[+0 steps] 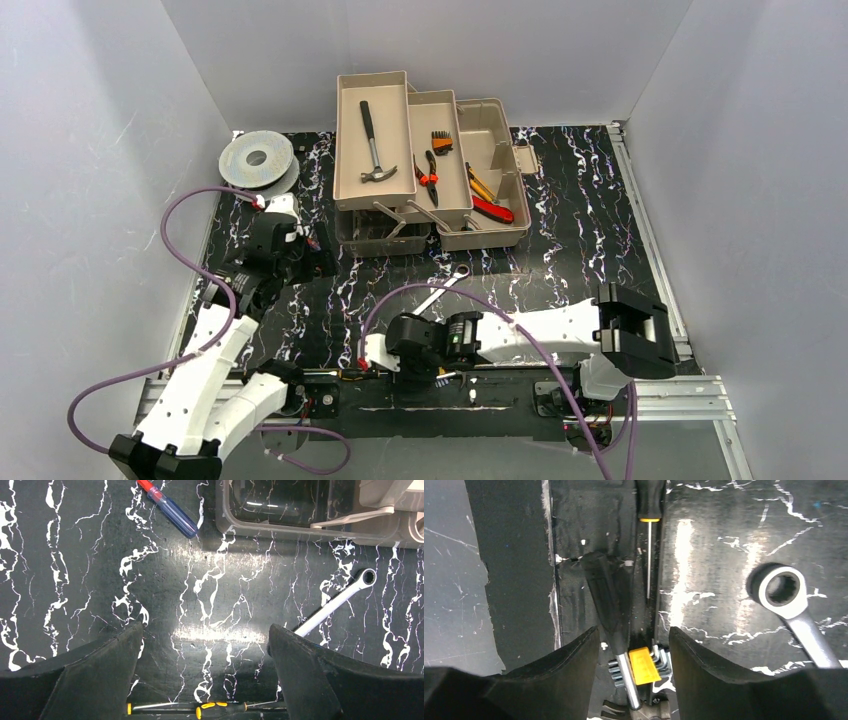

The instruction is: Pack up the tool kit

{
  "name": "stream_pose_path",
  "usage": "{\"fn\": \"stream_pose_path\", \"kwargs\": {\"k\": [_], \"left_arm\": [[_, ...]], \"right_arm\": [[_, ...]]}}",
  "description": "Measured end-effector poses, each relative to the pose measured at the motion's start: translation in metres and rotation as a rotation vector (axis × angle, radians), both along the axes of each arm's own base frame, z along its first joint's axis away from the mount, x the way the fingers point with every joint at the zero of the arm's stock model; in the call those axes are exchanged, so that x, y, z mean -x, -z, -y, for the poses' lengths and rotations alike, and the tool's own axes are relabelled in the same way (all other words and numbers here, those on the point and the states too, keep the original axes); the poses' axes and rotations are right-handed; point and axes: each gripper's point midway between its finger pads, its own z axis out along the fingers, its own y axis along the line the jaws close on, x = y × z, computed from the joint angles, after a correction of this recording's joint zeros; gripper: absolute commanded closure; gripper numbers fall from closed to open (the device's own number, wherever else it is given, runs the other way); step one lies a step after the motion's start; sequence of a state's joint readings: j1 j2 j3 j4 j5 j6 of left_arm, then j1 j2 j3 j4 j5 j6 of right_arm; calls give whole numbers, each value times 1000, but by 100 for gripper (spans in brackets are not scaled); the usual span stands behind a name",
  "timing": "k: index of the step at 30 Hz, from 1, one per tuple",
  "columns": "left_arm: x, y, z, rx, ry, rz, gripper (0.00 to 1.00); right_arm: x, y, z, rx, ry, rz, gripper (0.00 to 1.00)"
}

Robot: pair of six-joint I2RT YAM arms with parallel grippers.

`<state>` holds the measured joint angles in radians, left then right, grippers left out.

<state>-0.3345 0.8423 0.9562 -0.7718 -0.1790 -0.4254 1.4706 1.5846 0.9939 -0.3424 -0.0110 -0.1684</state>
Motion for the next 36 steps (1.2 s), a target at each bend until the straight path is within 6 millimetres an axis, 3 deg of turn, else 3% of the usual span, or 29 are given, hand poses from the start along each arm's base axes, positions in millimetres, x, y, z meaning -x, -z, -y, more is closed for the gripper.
{"fn": "stream_pose_path", "kwargs": {"k": [3,6,9,11,17,20,24,31,36], "left_arm": [[0,-4,-3,-4,-5,17,2],[2,-7,-5,-7,-5,30,2],[3,-9,-7,-12,-6,36,2],[4,-9,-7,-16,-6,35,2],[4,-11,-8,-21,-4,40,2],[2,-16,-8,-23,-1,51,2],[0,-22,-8,-23,2,69,2],[-1,-24,-7,-23,20,78,2],[-3,-29,0,-2,53,101,2]], "right_arm": [[7,11,1,31,-19,-5,41],[11,21,3,61,-29,-8,50],[9,29,4,86,-25,7,70],[5,37,5,111,-14,28,95],[-6,31,3,92,7,83,99],[-14,9,3,15,21,122,99],[-39,-40,6,-149,90,156,99],[-139,-136,33,-480,442,184,99],[-206,-175,66,-612,735,152,99]]}}
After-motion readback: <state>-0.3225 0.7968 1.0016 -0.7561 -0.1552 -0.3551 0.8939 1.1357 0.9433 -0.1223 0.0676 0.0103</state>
